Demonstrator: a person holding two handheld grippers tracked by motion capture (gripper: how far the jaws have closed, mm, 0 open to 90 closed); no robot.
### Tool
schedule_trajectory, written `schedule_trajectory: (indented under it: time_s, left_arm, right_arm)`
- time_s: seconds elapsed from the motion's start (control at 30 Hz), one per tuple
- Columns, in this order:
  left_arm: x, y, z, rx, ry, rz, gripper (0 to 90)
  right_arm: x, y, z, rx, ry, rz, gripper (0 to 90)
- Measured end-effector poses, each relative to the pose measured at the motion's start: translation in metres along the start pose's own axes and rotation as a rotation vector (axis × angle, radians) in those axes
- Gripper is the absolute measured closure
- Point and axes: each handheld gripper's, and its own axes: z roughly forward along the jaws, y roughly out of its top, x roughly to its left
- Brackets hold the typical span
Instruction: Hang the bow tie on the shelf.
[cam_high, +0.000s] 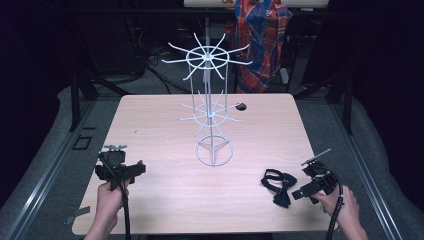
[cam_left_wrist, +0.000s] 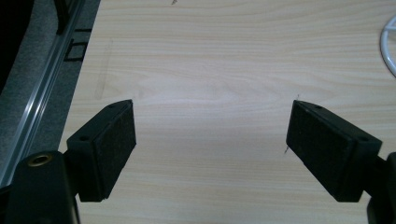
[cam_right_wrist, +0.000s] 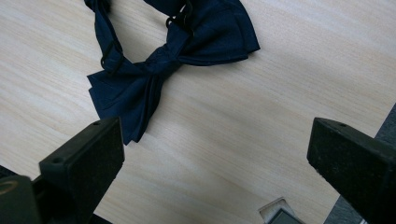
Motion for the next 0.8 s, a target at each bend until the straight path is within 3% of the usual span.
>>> schedule_trajectory:
  time_s: [0.33,0.7,0.8]
  left_arm:
    - [-0.001,0.0,0.0,0.008,-0.009,0.008,16.2]
    - [-0.005,-0.001,0.001,0.007,-0.019,0.018,16.0]
    - [-0.006,-0.001,0.001,0.006,-0.023,0.022,16.0]
  right_arm:
    - [0.001,0.004,0.007,0.009,0.006,-0.003,0.4]
    - [0.016,0.013,0.019,0.052,0.015,-0.068,0.1]
    - [0.019,0.014,0.02,0.025,0.018,-0.058,0.1]
